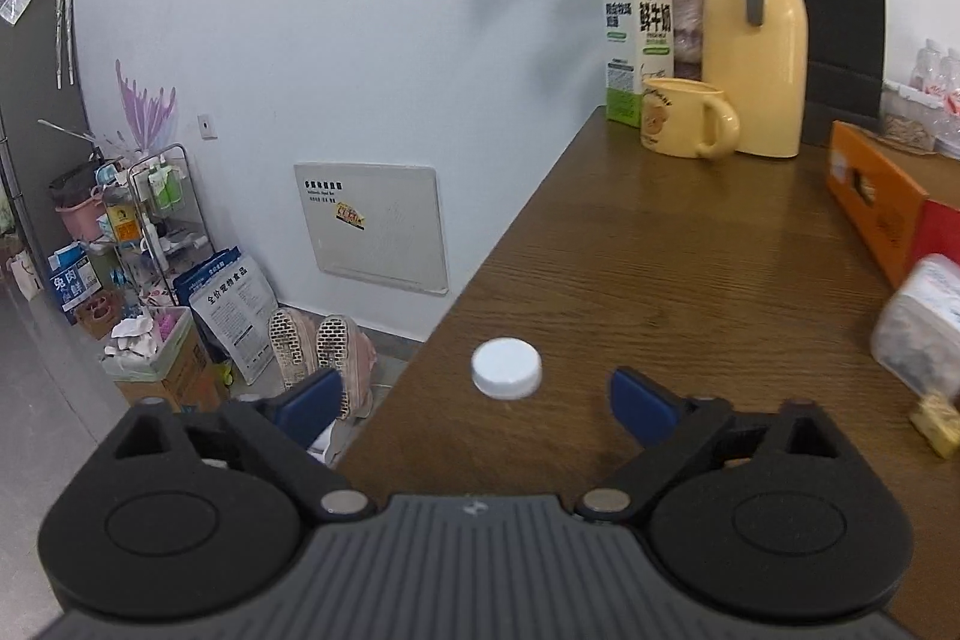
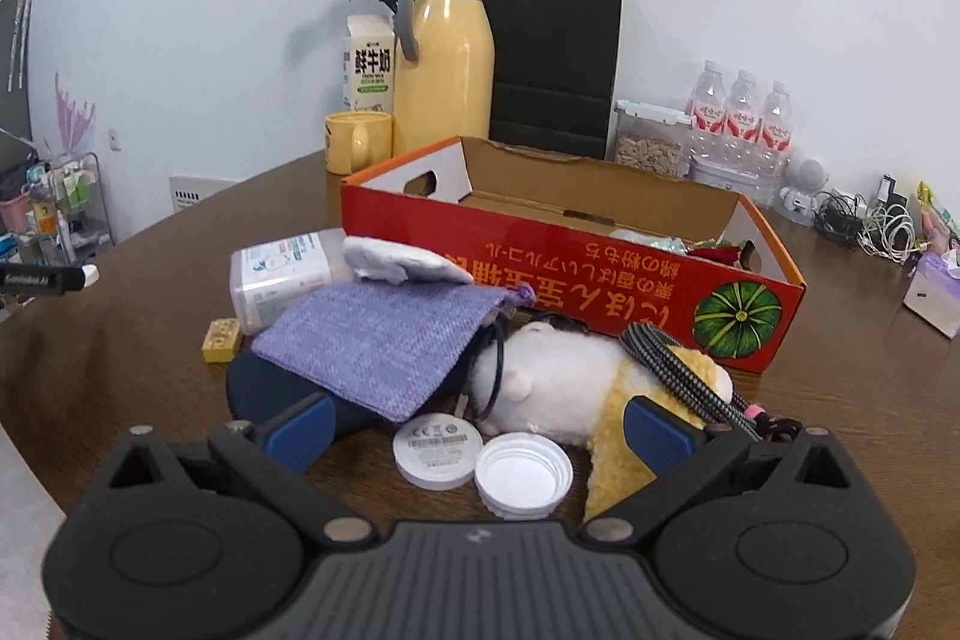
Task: Organize objects
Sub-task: 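Move the left tool to the white bottle cap on the table and grasp it, then grasp the large white lid with the right tool while the left tool holds the cap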
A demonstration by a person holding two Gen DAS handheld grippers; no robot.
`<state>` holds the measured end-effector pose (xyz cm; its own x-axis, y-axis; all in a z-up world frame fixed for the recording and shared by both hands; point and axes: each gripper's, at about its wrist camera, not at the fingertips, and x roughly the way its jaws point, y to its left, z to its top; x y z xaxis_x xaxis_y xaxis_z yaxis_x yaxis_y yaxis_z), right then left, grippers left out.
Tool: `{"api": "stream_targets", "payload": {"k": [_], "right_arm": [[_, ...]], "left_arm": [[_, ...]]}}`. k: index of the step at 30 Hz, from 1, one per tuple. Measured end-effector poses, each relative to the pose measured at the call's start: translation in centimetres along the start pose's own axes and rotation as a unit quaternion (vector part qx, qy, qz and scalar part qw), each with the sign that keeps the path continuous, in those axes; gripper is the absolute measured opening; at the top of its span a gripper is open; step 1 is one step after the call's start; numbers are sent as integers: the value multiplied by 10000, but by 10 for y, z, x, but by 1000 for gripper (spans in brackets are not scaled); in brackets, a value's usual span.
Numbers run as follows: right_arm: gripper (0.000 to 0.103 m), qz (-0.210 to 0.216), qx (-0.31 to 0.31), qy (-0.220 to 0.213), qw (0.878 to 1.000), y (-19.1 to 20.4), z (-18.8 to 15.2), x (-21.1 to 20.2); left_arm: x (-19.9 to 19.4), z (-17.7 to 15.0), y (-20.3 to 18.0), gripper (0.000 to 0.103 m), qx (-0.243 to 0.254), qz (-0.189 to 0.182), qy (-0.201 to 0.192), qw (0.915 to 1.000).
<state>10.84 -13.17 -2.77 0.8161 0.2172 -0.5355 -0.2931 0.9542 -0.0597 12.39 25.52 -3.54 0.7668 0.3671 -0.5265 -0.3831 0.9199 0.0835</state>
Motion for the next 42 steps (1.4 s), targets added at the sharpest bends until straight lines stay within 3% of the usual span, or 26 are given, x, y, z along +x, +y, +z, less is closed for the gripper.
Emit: {"api": "stream_targets", "payload": {"k": [4,6,7,8,18,23,28,35,42], "right_arm": [[103,-43,11,-7,10000,1,2,2],[103,-60,11,-19,10000,2,5,4],[103,-60,13,-22,10000,2,6,4],[103,-54,13,-23,10000,3,7,5],[101,16,-18,-5,10000,2,4,4],[88,139,-21,34,9999,-1,-2,0],[69,190,31,163,9997,-5,-10,0],[56,175,57,365,9992,-11,-21,5],[56,158,242,312,9991,-23,-24,6]], "left_arm": [[26,7,6,68,-60,-211,230,9995],[27,10,10,51,-150,-461,195,9986],[29,11,10,37,-103,-465,248,9986],[29,11,10,29,-86,-497,230,9985],[2,8,-8,29,-133,-718,21,9973],[-34,11,-31,29,-120,-1081,-362,9934],[-63,7,-57,29,-182,-1488,-597,9869],[-82,-6,-85,29,-205,-1915,-496,9800],[-91,-12,-96,29,-145,-1953,-416,9797]]}}
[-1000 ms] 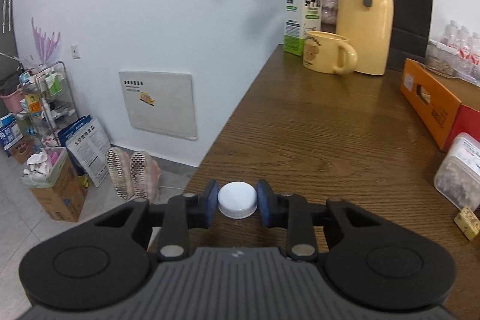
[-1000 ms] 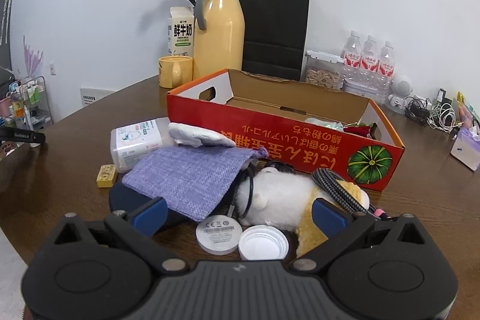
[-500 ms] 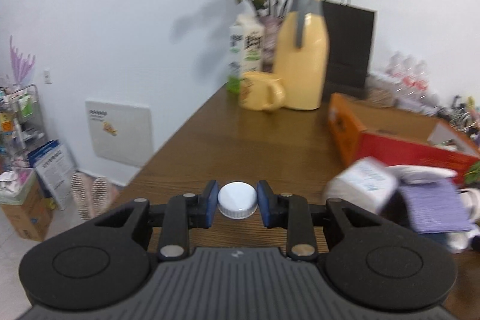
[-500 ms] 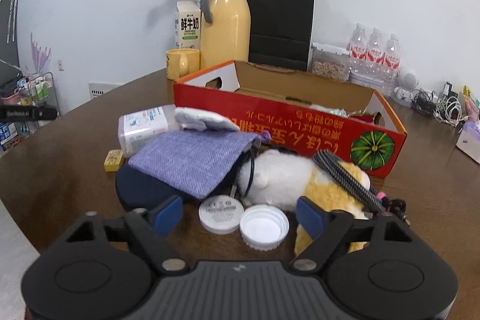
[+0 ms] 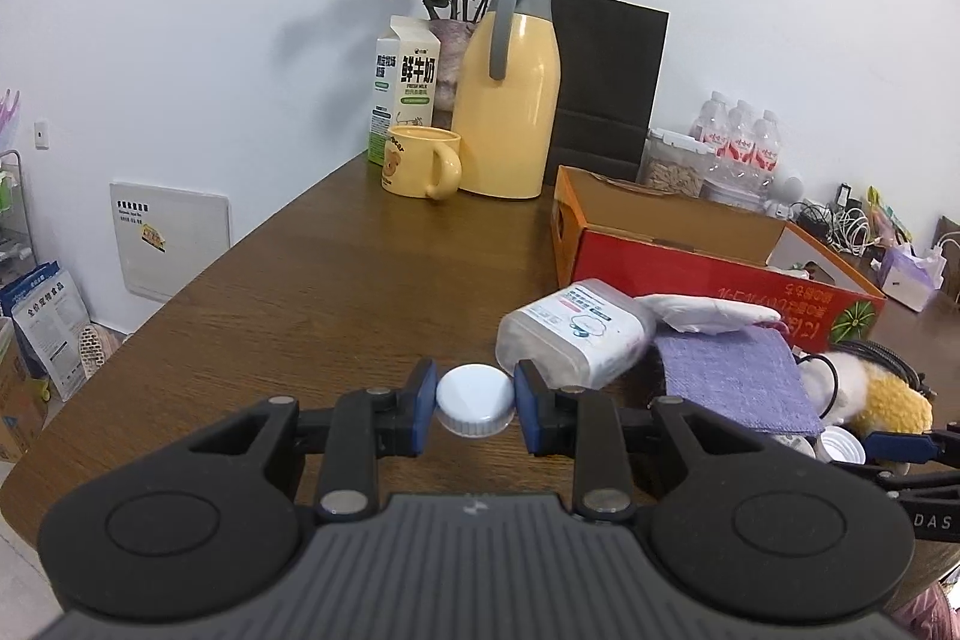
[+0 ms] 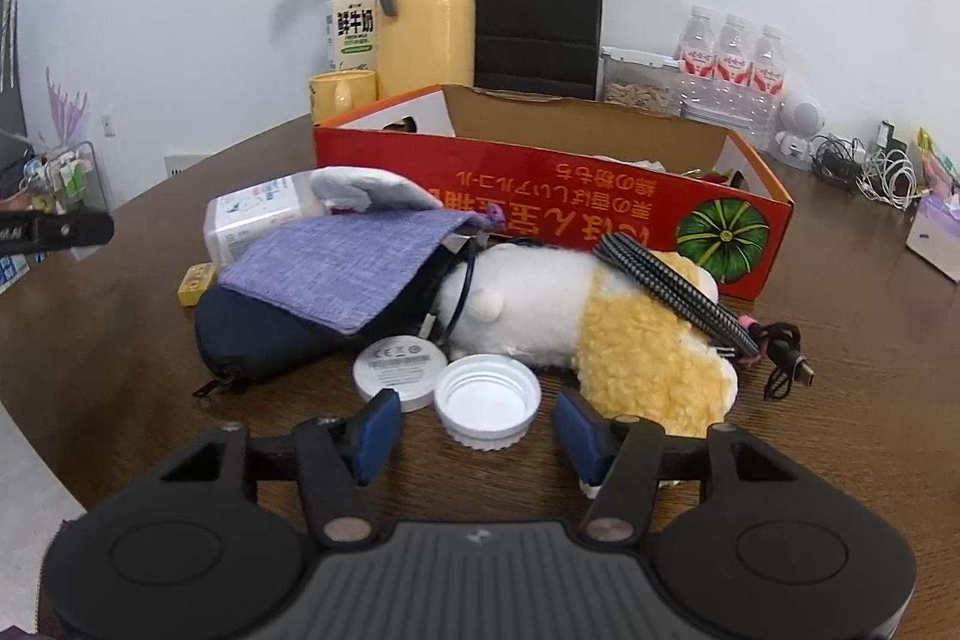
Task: Organize objects
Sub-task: 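Grasp the large white lid with the right tool while the left tool holds the cap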
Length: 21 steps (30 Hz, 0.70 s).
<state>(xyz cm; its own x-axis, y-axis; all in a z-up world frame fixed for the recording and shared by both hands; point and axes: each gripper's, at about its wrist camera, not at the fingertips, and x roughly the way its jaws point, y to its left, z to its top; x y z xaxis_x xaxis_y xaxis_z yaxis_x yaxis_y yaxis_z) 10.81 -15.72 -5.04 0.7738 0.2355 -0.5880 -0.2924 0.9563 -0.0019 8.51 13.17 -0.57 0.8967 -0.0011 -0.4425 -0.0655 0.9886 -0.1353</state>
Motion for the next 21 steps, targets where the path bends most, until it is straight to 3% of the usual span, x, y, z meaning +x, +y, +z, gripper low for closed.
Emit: {"api": "stream_targets", "payload": {"k": [2,7,21], "right_arm": [[54,38,27,-1,10000,-1,-1,2],[39,104,86,3,9999,-4,-1,9],[39,325,185,-452,9983,-22,9,-11]], "left_arm": [[0,0,-2,29,11,10,9,10000],[1,0,-8,29,14,33,40,10000],[11,13,-36,29,154,-52,-30,9999]]}}
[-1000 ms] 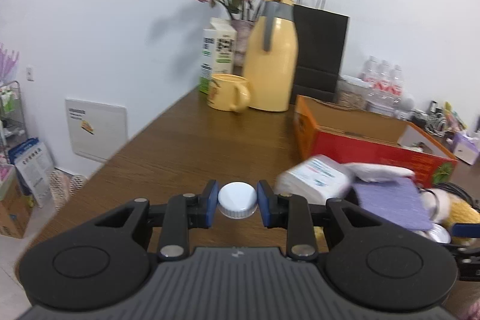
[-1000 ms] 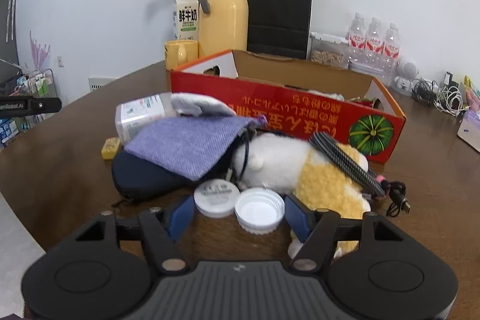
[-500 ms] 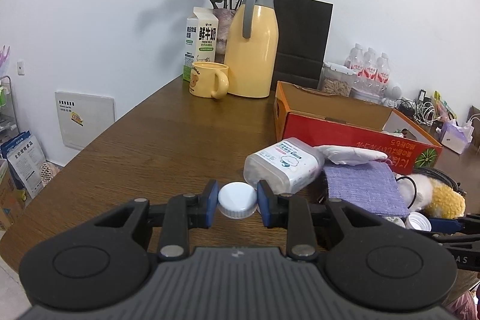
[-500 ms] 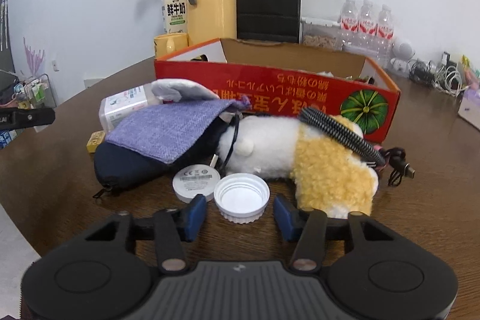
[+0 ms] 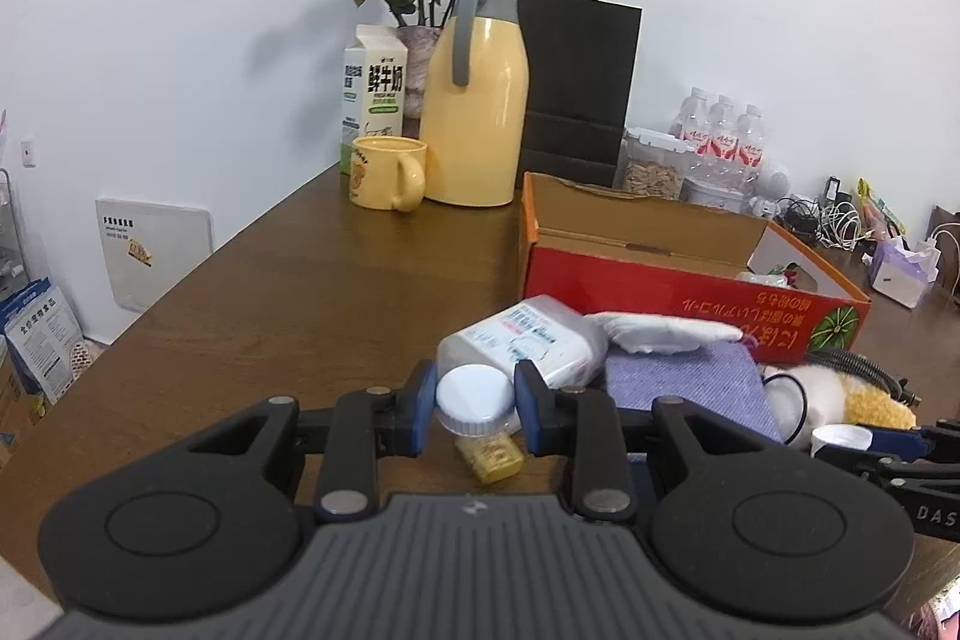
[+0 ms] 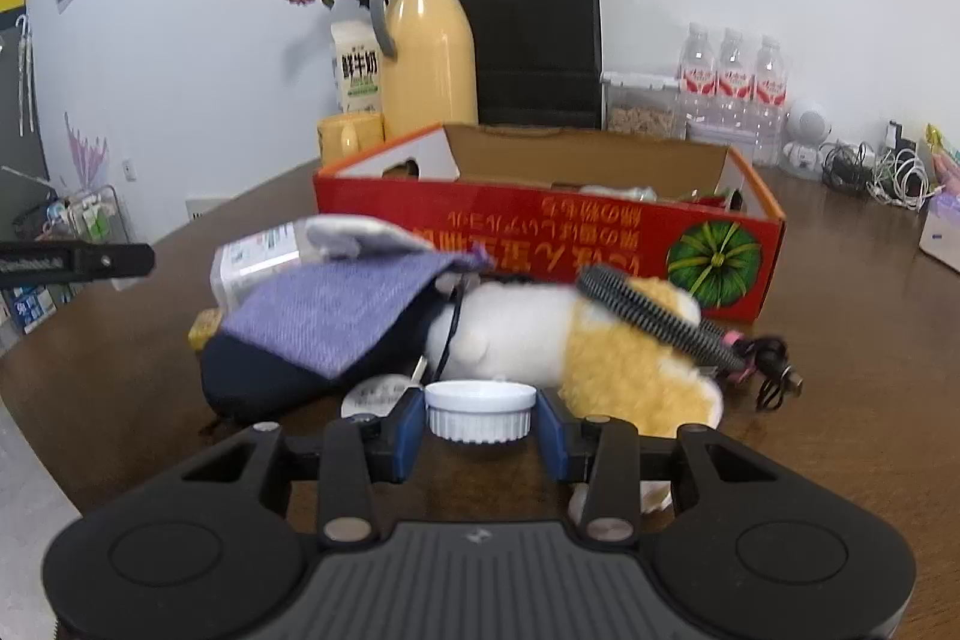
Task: Organize objects
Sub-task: 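Grasp the large white lid with the right tool while the left tool holds the cap, then carry the cap and white lid into the box and open both tools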
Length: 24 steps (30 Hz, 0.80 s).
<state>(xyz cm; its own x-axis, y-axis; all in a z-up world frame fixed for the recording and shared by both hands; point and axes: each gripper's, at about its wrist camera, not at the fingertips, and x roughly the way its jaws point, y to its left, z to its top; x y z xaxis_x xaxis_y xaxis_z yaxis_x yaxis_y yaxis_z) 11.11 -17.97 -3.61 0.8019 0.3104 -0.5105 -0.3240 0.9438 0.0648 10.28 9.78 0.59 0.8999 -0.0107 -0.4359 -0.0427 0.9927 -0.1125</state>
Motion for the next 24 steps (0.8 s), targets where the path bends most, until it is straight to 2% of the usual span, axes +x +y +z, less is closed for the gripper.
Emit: {"api": "stream_targets", "payload": {"k": [13,19,24], "right_arm": [[39,155,-44,-763,9970,-24,49,-8],[39,53,-101,-1028,9946,-40,75,5],[39,-117,-86,-1079,9941,-58,96,27]], "left_arm": [[22,36,-43,29,190,-319,-371,9986],[40,53,-66,29,269,-467,-527,9972],[61,65,-82,29,331,-507,-582,9965]]}}
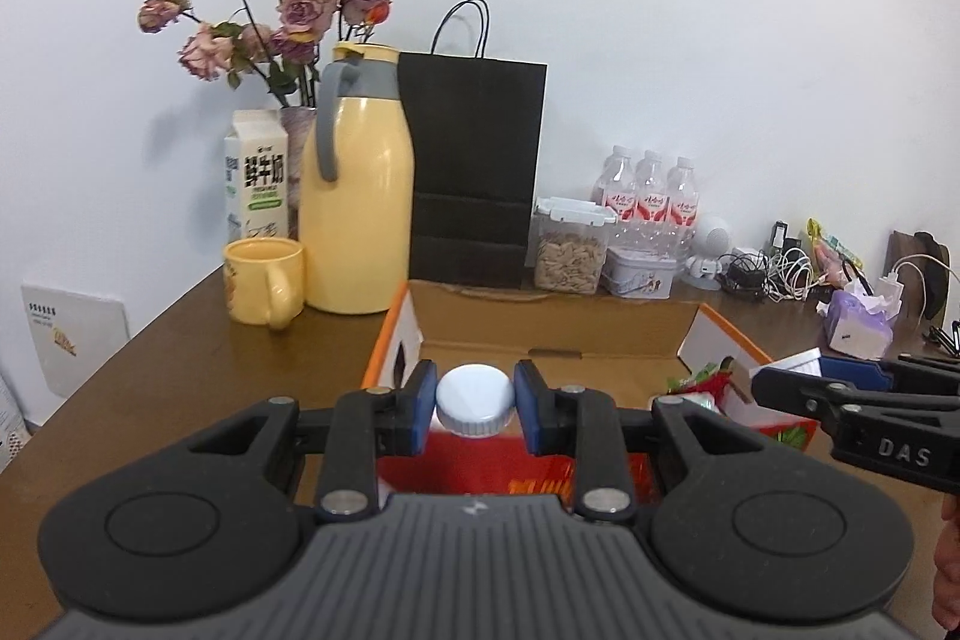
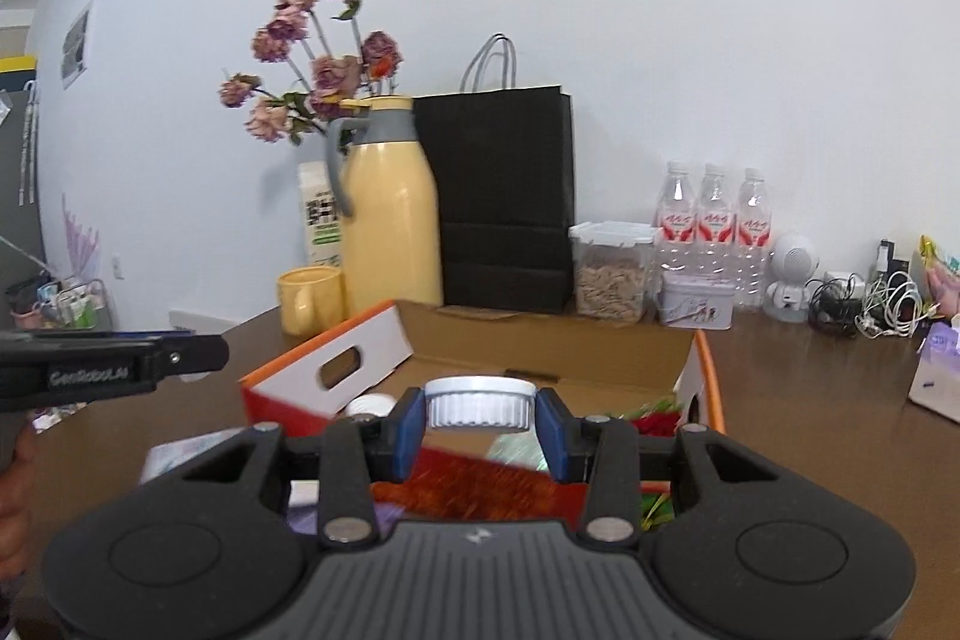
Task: Organize objects
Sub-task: 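Carry the cap and white lid into the box and open both tools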
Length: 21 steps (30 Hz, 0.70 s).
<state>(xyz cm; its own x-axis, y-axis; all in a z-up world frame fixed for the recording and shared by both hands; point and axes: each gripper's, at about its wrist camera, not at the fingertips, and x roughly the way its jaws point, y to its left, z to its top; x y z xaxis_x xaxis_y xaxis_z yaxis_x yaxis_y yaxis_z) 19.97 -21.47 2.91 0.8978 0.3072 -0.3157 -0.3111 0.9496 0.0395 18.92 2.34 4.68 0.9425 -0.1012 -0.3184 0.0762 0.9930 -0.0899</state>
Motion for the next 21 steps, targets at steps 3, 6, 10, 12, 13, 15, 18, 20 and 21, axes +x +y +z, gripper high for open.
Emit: {"api": "stream_targets", "payload": {"k": [3,6,10,12,13,15,18,20,21], "right_arm": [[39,-63,-5,-36,10000,-9,9,18],[39,-88,57,-61,9999,-17,20,40],[39,-103,289,-139,9994,-26,31,69],[39,-150,404,-25,9991,-32,25,84],[39,-160,398,123,9990,-33,20,90],[39,-150,382,359,9985,-35,10,99],[39,-154,372,419,9983,-33,7,102],[39,-170,373,386,9984,-33,6,101],[39,-174,378,394,9984,-32,5,100]], "left_arm": [[17,9,-6,29,-14,-3,-26,10000],[40,19,-12,29,-78,22,36,10000],[80,31,-23,29,-108,169,127,9997],[96,29,-24,29,-163,216,170,9995],[102,25,-25,29,-148,251,210,9994],[114,17,-24,29,-69,284,392,9988],[123,10,-21,29,-41,315,610,9976],[122,8,-21,29,-2,283,583,9979],[121,7,-22,29,31,269,552,9981]]}}
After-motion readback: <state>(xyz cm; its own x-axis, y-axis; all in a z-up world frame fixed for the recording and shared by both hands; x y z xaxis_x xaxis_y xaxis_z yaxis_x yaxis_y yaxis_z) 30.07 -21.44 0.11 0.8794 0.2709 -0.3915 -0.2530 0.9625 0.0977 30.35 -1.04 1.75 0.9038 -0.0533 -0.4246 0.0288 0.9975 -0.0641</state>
